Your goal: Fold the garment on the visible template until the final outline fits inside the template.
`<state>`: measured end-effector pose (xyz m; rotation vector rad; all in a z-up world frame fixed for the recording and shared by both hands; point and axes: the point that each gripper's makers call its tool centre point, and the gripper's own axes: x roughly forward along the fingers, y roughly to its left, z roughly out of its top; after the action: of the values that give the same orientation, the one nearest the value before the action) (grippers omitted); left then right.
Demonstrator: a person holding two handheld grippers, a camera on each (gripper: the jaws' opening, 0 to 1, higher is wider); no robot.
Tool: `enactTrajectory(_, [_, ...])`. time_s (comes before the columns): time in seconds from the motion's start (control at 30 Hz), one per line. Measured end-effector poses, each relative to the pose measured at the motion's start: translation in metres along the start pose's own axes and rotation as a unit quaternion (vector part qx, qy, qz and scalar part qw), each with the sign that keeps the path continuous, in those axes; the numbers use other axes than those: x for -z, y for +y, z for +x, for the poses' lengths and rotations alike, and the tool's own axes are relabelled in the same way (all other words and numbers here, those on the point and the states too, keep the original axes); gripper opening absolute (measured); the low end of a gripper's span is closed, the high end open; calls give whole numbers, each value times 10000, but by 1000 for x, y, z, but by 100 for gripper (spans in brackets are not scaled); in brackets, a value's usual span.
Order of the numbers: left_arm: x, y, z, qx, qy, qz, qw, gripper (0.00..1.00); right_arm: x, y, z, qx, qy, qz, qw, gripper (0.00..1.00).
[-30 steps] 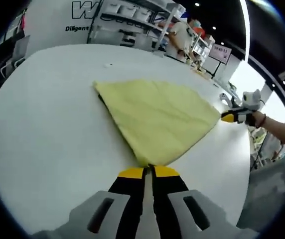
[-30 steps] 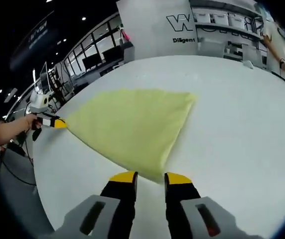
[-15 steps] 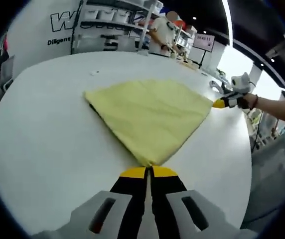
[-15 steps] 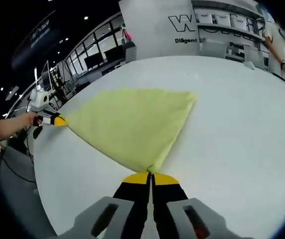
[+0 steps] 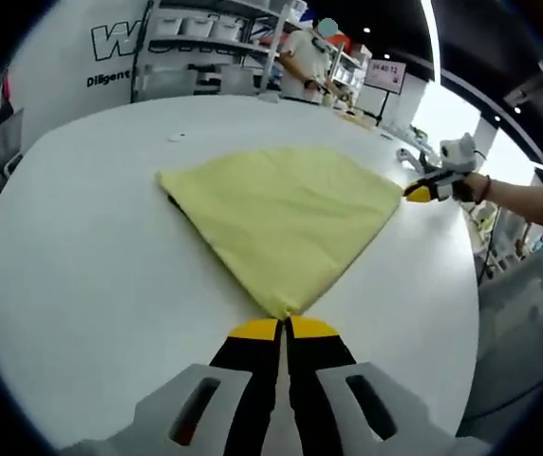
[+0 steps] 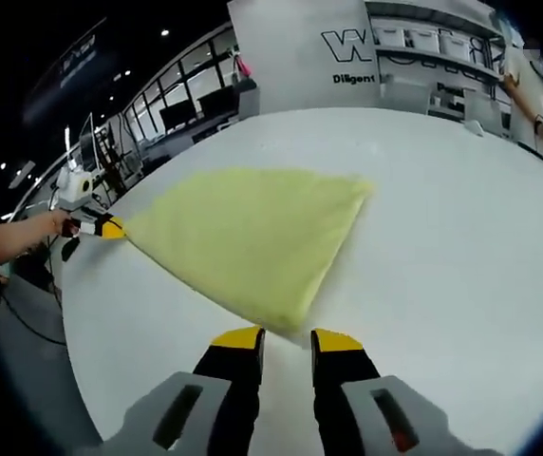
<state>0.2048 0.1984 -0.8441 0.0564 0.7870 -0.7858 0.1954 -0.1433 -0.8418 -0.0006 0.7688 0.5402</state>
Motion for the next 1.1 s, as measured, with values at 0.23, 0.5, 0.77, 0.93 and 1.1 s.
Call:
enactTrajectory(0.23, [0, 0, 0, 57, 99, 122, 9999, 3, -9, 4, 6, -175, -64, -210, 9996, 0])
enactTrajectory(0.5, [13, 13, -21, 86, 867, 1066, 9905, 2, -14, -6, -3, -103, -5, -353, 9993, 0])
enactTrajectory(0.77, [5, 4, -17, 135, 461, 310, 9984, 2, -1, 2, 0, -224, 333, 77, 9992, 1])
enactTrajectory(0.93, [-3, 4, -11, 117, 164, -217, 9996, 6, -2, 4, -1, -263, 307, 212, 9990, 28])
enactTrajectory(1.1, [-3, 0, -4, 175, 194, -514, 9983, 17, -1, 7, 2, -292, 271, 227, 9989, 16])
